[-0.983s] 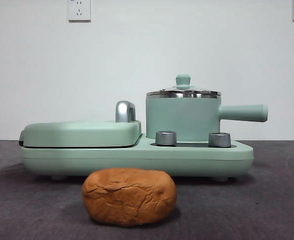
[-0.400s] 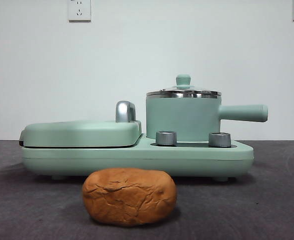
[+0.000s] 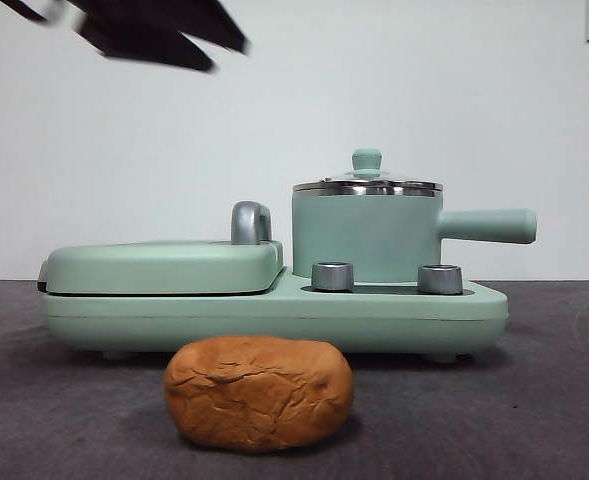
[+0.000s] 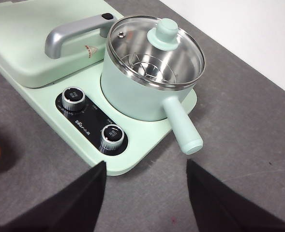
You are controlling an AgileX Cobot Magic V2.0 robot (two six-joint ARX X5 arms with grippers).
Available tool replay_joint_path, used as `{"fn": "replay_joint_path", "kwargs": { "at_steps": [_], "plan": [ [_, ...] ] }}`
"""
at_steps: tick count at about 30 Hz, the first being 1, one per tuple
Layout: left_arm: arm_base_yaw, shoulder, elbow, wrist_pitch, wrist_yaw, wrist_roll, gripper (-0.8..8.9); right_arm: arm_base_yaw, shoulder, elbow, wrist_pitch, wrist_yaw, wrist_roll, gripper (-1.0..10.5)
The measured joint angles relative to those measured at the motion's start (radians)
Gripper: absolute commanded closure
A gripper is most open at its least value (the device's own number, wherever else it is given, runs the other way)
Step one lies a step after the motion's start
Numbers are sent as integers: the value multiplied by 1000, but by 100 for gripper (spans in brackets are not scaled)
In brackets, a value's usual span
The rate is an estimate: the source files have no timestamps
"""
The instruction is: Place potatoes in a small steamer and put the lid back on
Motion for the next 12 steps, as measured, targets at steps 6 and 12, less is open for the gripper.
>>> {"fn": "replay_joint_path", "kwargs": {
  "at_steps": [6, 12],
  "plan": [
    [-72, 216, 74, 153, -76, -17, 516, 0, 0, 0, 0, 0, 14, 684],
    [-116, 413, 246, 159, -80, -18, 515, 0, 0, 0, 0, 0, 14, 684]
  ]
}}
